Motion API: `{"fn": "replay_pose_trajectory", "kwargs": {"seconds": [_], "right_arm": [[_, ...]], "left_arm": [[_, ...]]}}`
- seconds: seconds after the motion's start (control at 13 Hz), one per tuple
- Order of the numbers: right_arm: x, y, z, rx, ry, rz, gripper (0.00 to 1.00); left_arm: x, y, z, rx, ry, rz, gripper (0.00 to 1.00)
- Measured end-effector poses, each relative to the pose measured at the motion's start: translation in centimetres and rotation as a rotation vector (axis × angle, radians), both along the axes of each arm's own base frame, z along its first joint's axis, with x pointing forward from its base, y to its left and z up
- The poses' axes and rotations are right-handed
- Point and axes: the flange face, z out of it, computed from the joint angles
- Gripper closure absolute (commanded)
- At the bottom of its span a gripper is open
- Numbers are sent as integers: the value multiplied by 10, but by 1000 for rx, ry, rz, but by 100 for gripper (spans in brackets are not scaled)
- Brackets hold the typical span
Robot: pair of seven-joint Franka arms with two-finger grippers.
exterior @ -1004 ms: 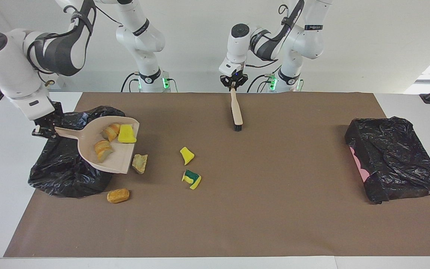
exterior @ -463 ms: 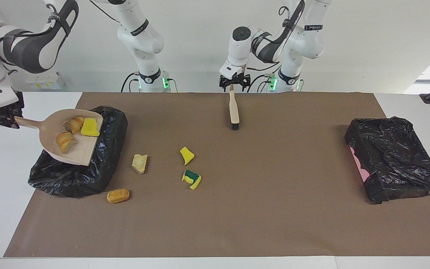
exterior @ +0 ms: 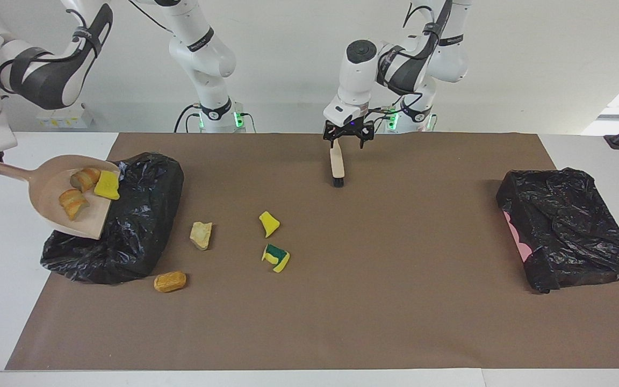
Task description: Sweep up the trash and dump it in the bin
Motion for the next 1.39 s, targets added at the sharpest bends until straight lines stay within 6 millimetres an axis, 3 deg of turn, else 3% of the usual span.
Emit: {"fn": "replay_pose_trajectory", "kwargs": {"seconds": [0.31,0.54,0.93,1.08,1.39], "right_arm": [[9,62,-10,-104,-4,-8,100],[1,62,3,-208,11,7,100],[-29,23,39,-268,9,-29,100],[-28,33,41,-231,-12,-26,100],[-9,92,26,-43,-55,12,100]], "left_arm": [[76,61,86,-34,-44,-90,0],[113,112,141,-53,-100,-146,0],[136,192,225,-34,-141,-188,0],[140,216,247,-25,-128,-170,0],[159,242,265,-23,-118,-167,0]]}}
